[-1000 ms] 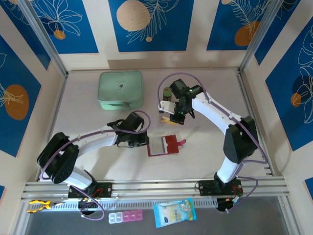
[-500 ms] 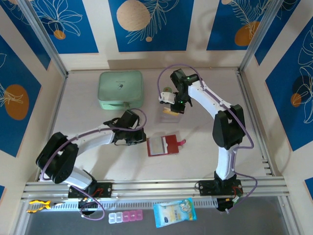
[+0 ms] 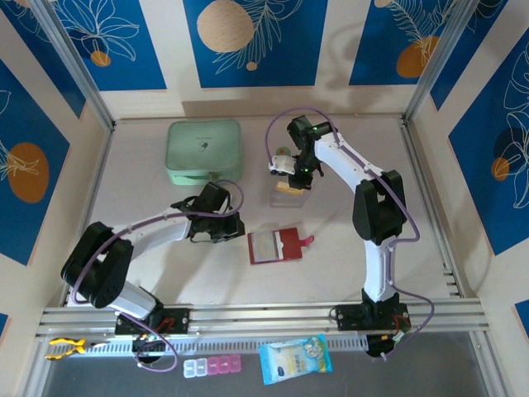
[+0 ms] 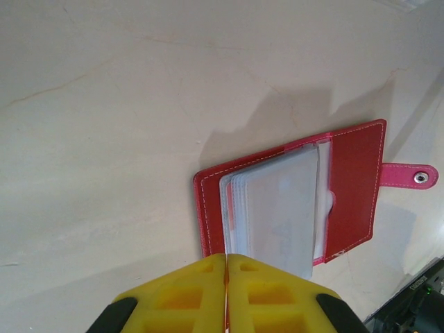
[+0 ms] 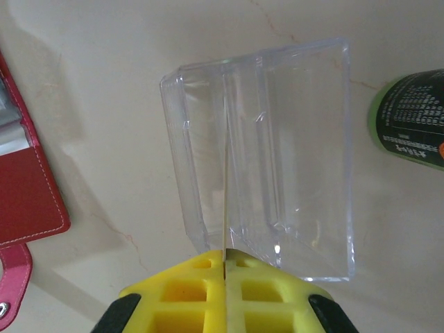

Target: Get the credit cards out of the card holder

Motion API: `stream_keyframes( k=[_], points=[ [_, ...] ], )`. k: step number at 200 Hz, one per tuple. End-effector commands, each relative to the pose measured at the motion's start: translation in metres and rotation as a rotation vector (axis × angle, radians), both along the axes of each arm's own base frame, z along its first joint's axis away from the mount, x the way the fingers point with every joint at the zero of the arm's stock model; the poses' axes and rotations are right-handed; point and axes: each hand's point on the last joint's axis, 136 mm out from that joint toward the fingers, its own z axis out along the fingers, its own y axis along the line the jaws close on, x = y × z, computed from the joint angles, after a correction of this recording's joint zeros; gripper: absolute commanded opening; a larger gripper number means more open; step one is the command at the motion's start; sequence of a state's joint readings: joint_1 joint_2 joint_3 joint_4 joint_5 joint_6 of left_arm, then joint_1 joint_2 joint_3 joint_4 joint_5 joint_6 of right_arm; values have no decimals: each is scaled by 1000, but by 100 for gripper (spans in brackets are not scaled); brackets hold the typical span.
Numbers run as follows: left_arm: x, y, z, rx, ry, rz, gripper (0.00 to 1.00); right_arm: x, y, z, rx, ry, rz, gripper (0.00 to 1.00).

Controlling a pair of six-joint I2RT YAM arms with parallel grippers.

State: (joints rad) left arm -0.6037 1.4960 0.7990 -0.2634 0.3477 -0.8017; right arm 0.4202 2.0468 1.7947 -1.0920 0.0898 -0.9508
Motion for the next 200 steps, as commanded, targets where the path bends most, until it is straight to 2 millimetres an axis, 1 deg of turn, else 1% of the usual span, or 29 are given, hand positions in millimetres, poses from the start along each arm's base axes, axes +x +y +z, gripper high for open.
stream_keyframes(
  k=[1,40,69,104,112,126,135,148,178,200],
  points=[
    [-4,3,-8,-8,19,-13,8,-6,3,-5,12,38,27,0],
    [-4,6,-11,-14,27,-2,8,-12,6,-20,7,83,37,0],
    [-5,8,-12,-17,29,2,8,-17,11,-28,16,110,50,0],
    [-7,9,-12,-21,33,5,8,-22,13,-37,16,142,53,0],
    [-7,10,-12,-21,34,7,8,-22,14,-38,16,146,52,3],
    [-7,11,-12,-21,33,10,8,-21,14,-40,15,143,52,10],
    [-7,10,-11,-23,30,10,8,-20,14,-38,16,135,52,14],
    [-7,10,-10,-23,30,9,8,-15,14,-34,16,108,46,16],
    [-7,10,-8,-22,31,6,8,2,11,-18,1,9,16,16],
    [-6,10,-6,-19,27,5,8,13,8,-7,-11,-65,-1,14]
  ],
)
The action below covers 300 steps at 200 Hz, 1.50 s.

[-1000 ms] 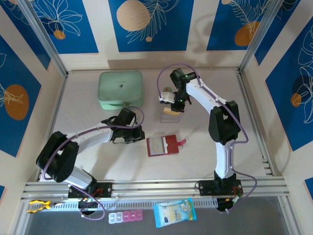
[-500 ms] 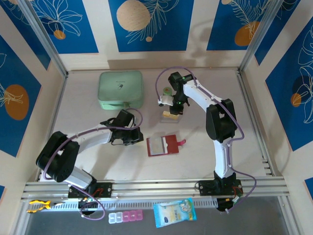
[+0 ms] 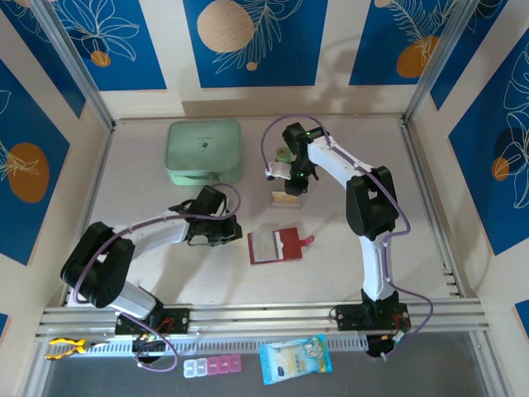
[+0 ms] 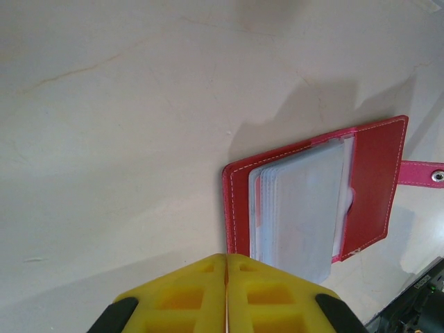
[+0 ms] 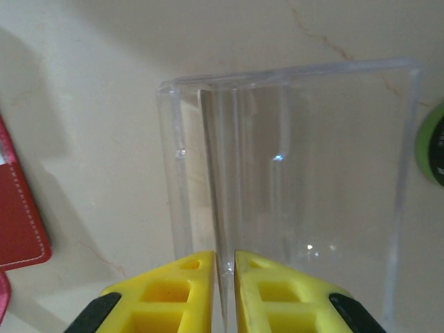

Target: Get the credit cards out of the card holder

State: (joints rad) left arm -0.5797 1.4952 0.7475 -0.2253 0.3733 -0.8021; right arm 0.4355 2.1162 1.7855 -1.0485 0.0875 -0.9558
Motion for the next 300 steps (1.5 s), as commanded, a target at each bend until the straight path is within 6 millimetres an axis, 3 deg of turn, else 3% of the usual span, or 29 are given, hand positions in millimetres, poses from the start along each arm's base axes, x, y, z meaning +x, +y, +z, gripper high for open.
stream_keyframes(
  k=[1,43,67,140,208,250,300],
  points=[
    [-1,3,5,-7,4,-6,8,11,-1,23,1,-100,-22,14],
    [1,1,8,-11,0,0,8,24,0,34,5,-179,-48,11],
    [1,1,8,-14,0,2,8,23,7,35,21,-191,-40,0],
    [0,2,10,-18,3,11,8,15,19,11,16,-164,-29,0],
    [-1,2,9,-21,5,14,8,7,15,-14,-2,-118,-41,0],
    [0,1,11,-27,5,12,8,12,17,3,23,-156,-47,0],
    [0,-4,12,-39,5,1,8,12,24,38,100,-199,-108,0]
  ],
)
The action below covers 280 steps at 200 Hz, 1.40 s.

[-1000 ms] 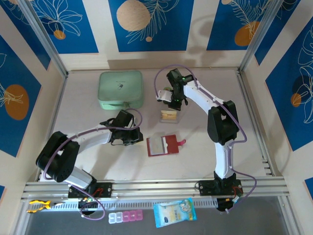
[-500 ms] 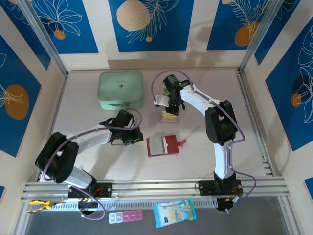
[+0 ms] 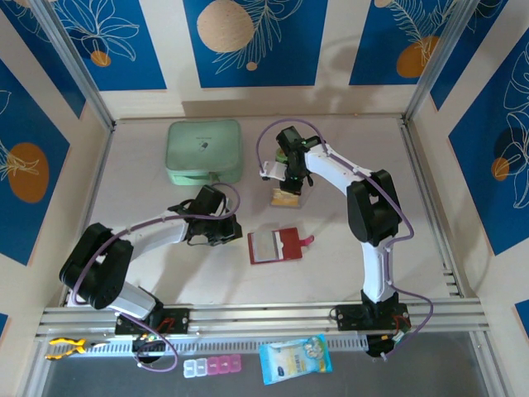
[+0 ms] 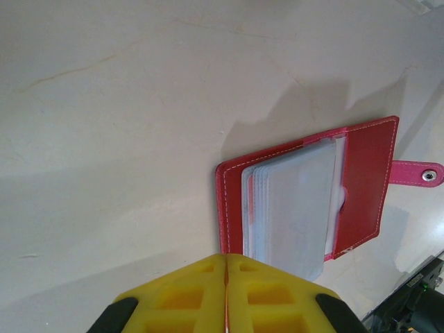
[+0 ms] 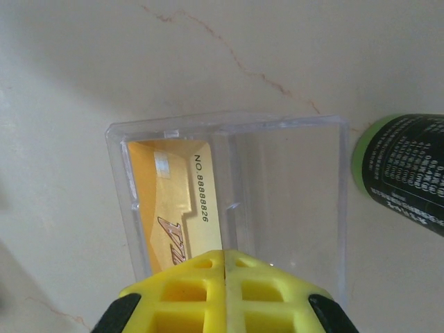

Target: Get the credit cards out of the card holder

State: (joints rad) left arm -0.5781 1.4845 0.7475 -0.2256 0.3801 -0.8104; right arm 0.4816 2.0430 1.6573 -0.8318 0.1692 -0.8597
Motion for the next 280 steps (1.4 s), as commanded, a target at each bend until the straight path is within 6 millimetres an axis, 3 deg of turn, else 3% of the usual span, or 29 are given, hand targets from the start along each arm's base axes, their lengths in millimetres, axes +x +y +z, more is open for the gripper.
stream_keyframes(
  k=[1,39,79,111,149,191,210,280],
  points=[
    [0,-3,9,-28,5,-4,8,-3,9,38,94,-40,-40,0],
    [-1,-14,11,-44,3,-22,8,-25,20,60,210,0,-143,0],
    [-7,-28,8,-50,9,-40,7,-53,35,78,385,126,-374,0],
    [-12,-36,6,-44,11,-52,7,-78,38,73,491,235,-587,0],
    [-17,-42,1,-28,10,-49,7,-105,29,53,555,399,-913,0],
    [-19,-44,-6,15,8,-47,5,-135,30,38,567,592,-1124,0],
    [-20,-43,-13,29,24,-48,5,-147,39,36,586,692,-1144,0],
    [-23,-34,-28,88,38,-48,4,-164,60,26,563,751,-1116,27]
  ],
)
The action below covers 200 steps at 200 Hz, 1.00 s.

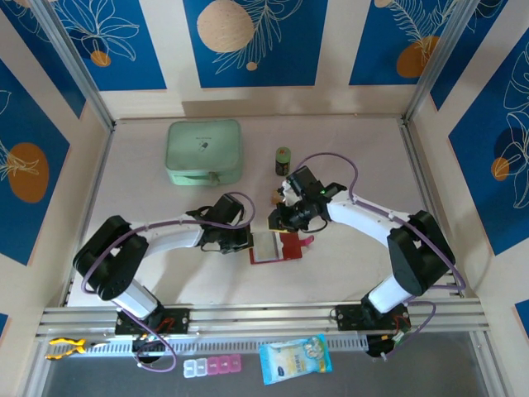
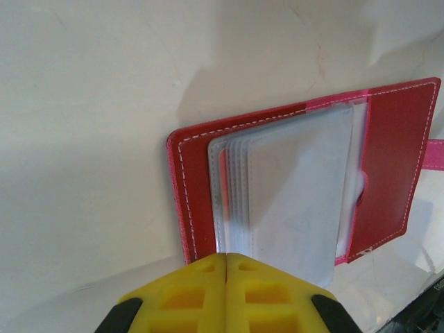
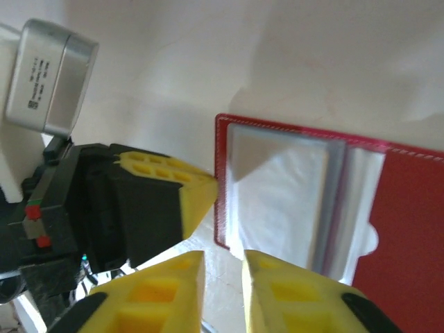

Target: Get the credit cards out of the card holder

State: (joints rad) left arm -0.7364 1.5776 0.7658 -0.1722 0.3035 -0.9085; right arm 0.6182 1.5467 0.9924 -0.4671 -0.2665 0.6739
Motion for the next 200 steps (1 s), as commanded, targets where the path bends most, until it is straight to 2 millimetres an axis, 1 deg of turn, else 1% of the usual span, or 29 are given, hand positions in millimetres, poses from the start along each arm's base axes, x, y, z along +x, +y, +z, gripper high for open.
stream_keyframes(
  k=[1,15,25,47,67,112,161,200],
  points=[
    [0,0,-7,35,7,-8,4,-7,10,1,39,43,3,27],
    [0,1,-9,42,7,-9,4,-9,13,-1,47,57,6,32],
    [0,1,-10,46,8,-11,4,-10,15,-4,50,72,8,33],
    [1,2,-11,57,3,-13,3,-14,16,-12,43,101,6,27],
    [2,4,-13,66,1,-14,3,-17,15,-19,38,121,1,24],
    [2,7,-14,79,-5,-9,3,-22,11,-36,3,154,3,24],
    [1,5,-13,73,-2,-15,3,-24,11,-54,-27,174,12,24],
    [0,6,-13,77,5,-18,3,-26,11,-63,-50,177,24,24]
  ],
)
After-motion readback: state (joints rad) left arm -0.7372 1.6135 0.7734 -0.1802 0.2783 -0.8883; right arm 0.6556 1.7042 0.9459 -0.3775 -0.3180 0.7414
